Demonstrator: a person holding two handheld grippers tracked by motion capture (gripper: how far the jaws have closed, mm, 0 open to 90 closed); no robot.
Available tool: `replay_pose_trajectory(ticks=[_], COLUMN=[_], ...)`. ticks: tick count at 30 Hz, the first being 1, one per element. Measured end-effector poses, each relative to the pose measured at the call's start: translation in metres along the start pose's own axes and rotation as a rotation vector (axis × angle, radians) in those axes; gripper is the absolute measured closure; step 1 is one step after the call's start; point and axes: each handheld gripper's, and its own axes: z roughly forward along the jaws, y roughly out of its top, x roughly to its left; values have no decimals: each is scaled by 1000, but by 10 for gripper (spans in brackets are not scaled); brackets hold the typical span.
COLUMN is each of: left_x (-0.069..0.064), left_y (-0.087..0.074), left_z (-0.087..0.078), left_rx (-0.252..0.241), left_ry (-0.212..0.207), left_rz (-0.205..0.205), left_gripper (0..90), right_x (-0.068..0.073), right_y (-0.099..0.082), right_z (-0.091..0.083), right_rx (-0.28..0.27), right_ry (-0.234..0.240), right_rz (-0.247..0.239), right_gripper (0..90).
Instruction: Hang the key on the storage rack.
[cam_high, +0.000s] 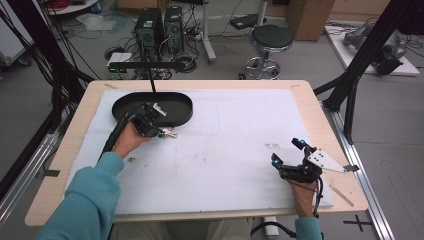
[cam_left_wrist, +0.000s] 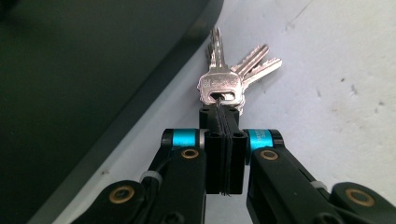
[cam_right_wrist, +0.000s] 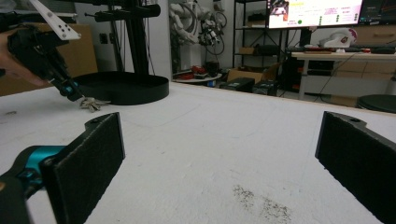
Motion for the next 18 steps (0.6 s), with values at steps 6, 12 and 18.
replay_pose_trajectory(ticks=[6,12,18], left_x=[1,6,11], left_y=[0,-3,-6], left_z=[-16,-34,-53], left_rx=[-80,-164,-264], left_ry=[-13,-28,-46], left_rz=[9,-1,-21], left_gripper=[892,892,892], right_x=[0,0,0], right_y=[0,0,0], right_z=[0,0,0], right_rx=[2,0,1], right_ry=[0,0,-2], right_rz=[0,-4,-3], right_gripper=[5,4,5])
